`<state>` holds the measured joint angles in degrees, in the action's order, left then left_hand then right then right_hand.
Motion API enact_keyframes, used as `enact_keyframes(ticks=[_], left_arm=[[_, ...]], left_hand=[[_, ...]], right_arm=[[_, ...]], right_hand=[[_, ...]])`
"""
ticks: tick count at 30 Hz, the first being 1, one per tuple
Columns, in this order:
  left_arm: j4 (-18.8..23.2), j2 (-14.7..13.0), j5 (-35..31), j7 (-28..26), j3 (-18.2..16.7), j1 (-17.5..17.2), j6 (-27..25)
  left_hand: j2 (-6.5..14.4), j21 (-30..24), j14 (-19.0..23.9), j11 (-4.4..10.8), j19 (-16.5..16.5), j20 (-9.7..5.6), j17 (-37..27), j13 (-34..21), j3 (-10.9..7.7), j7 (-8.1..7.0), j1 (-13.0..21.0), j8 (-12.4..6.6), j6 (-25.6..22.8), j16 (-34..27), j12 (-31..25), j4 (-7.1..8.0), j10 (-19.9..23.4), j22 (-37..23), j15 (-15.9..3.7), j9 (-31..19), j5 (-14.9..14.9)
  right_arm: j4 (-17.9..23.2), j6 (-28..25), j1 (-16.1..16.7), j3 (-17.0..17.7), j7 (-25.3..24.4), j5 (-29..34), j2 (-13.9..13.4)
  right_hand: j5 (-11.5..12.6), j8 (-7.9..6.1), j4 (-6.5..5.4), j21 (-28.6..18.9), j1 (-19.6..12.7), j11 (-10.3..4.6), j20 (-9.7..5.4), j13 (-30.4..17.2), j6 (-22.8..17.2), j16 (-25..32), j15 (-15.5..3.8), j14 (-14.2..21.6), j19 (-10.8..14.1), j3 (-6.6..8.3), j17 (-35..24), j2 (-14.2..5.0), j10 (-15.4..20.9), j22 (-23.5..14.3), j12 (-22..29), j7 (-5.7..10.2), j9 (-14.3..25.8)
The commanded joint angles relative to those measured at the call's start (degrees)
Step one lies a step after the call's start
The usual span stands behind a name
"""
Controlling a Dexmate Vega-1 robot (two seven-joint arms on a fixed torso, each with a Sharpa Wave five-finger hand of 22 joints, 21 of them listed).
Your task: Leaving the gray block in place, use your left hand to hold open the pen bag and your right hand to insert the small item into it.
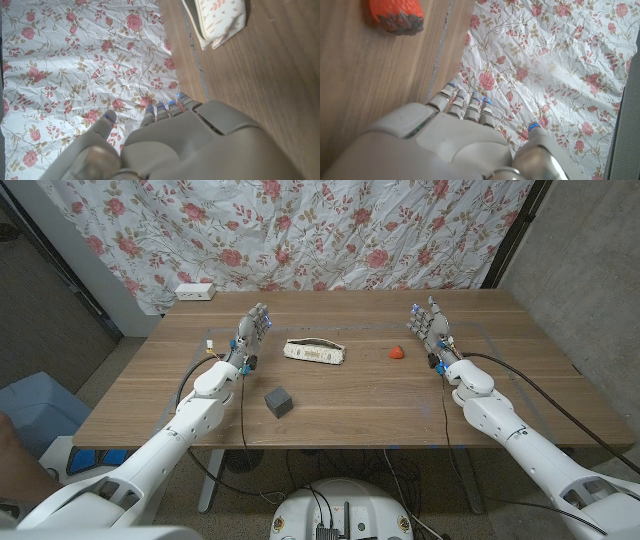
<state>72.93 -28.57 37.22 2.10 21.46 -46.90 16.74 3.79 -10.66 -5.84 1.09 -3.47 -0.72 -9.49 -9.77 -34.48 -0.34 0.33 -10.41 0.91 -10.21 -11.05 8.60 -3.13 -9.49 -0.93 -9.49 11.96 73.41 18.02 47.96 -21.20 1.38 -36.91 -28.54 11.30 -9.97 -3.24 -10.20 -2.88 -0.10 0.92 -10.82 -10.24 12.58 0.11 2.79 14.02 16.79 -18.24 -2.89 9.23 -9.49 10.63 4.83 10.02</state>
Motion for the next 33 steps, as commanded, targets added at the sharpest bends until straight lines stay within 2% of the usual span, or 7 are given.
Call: enact_keyframes(ticks=[1, 8, 12, 17, 23, 30, 33], left_arm=[[-1.11, 0.74, -0.90, -0.23, 0.65, 1.36, -0.08], [1.78, -0.65, -1.86, -1.69, 0.80, 0.58, -1.76], [2.98, -1.88, -2.94, -1.93, 1.22, 0.66, -2.99], [3.45, -2.06, -3.70, -2.37, 1.59, 0.80, -3.38], [4.74, -2.05, -4.03, -3.81, 1.48, 0.15, -3.73], [5.34, -1.96, -4.39, -4.91, 1.32, -0.67, -3.33], [5.86, -2.00, -4.43, -5.47, 1.13, -1.22, -3.19]], left_hand=[[4.32, -0.33, 0.08, 0.27, 0.10, -0.09, -0.16, -0.12, -0.37, -0.16, 0.52, -0.45, -0.69, -0.23, -0.29, -0.36, 0.24, -0.26, -0.50, -0.29, 0.30], [4.04, -0.28, 0.32, 0.51, 0.19, -0.13, -0.05, -0.11, -0.59, -0.60, 1.03, -0.78, -2.35, -0.09, -0.35, -1.28, 0.89, -0.22, -0.67, -0.29, 0.25], [3.63, -0.25, 0.47, 0.72, 0.36, -0.17, 0.04, -0.11, -0.85, -2.02, 1.73, -0.99, -4.08, 0.06, -0.31, -2.64, 1.39, -0.19, -0.90, -0.29, 0.10], [3.57, -0.34, 0.86, 1.08, 0.87, -0.11, 0.07, -0.11, -1.16, -2.44, 2.33, -0.87, -4.83, 0.03, -0.37, -3.77, 2.01, -0.16, -1.36, -0.28, -0.04], [3.54, -0.33, 1.04, 1.28, 1.02, -0.19, 0.08, -0.11, -1.35, -2.20, 2.66, -0.73, -5.05, 0.05, -0.36, -4.45, 2.28, -0.16, -1.52, -0.28, -0.11], [3.51, -0.37, 1.22, 1.50, 1.27, -0.29, 0.08, -0.11, -1.49, -2.23, 2.89, -0.46, -4.86, 0.05, -0.33, -5.01, 2.47, -0.17, -1.64, -0.28, -0.18], [3.59, -0.38, 1.27, 1.39, 1.34, -0.22, 0.07, -0.11, -1.58, -2.19, 2.95, -0.35, -4.73, 0.06, -0.30, -5.17, 2.53, -0.18, -1.63, -0.28, -0.18]], right_arm=[[1.70, 1.48, 1.99, 0.40, -2.70, 1.35, 0.01], [3.39, 0.24, 2.32, 0.14, -3.77, 2.41, -0.93], [2.91, 1.06, 2.27, 0.27, -3.37, 2.10, -0.52], [2.81, 1.07, 2.14, 0.16, -3.36, 2.51, -0.73], [5.06, -0.83, 2.19, -0.63, -4.51, 5.81, -3.46], [6.31, -0.57, 2.74, -0.96, -4.51, 8.15, -5.44], [7.97, -1.47, 3.17, -1.39, -5.94, 10.86, -7.02]], right_hand=[[0.37, -0.40, 0.17, -0.26, -0.23, 0.13, 0.07, -0.30, -0.37, 0.28, -0.02, 0.56, 0.26, 0.39, -0.08, -0.22, 0.50, -0.14, 0.35, -0.05, 0.26], [0.47, -0.46, 0.29, -0.29, -0.35, 0.13, -0.09, -0.27, -0.35, 0.16, -0.16, 0.59, 0.22, 0.53, 0.14, -0.36, 0.37, -0.13, 0.34, -0.14, 0.25], [0.53, -0.49, 0.38, -0.31, -0.44, 0.11, -0.17, -0.26, -0.34, 0.09, -0.22, 0.64, 0.19, 0.64, 0.30, -0.49, 0.35, -0.13, 0.35, -0.16, 0.24], [0.60, -0.56, 0.53, -0.34, -0.63, 0.10, -0.43, -0.24, -0.41, 0.00, -0.31, 0.67, 0.19, 0.80, 0.49, -0.64, 0.37, -0.12, 0.38, -0.19, 0.24], [0.69, -0.64, 1.26, -0.35, -1.47, 0.06, -0.58, -0.21, -0.39, -0.14, -0.34, 0.71, 0.15, 1.17, 0.85, -0.68, 0.24, -0.10, 0.37, 0.21, 0.22], [0.70, -0.74, 2.35, -0.21, -2.54, -0.07, -1.54, -0.17, -0.48, -0.32, -0.85, 0.75, -0.35, 1.52, 1.32, -0.45, 0.37, -0.07, 0.46, 0.30, 0.21], [0.69, -0.75, 2.61, -0.21, -2.77, -0.07, -1.66, -0.16, -0.48, -0.33, -0.98, 0.84, -0.41, 1.58, 1.45, -0.38, 0.43, -0.06, 0.49, 0.32, 0.21]])
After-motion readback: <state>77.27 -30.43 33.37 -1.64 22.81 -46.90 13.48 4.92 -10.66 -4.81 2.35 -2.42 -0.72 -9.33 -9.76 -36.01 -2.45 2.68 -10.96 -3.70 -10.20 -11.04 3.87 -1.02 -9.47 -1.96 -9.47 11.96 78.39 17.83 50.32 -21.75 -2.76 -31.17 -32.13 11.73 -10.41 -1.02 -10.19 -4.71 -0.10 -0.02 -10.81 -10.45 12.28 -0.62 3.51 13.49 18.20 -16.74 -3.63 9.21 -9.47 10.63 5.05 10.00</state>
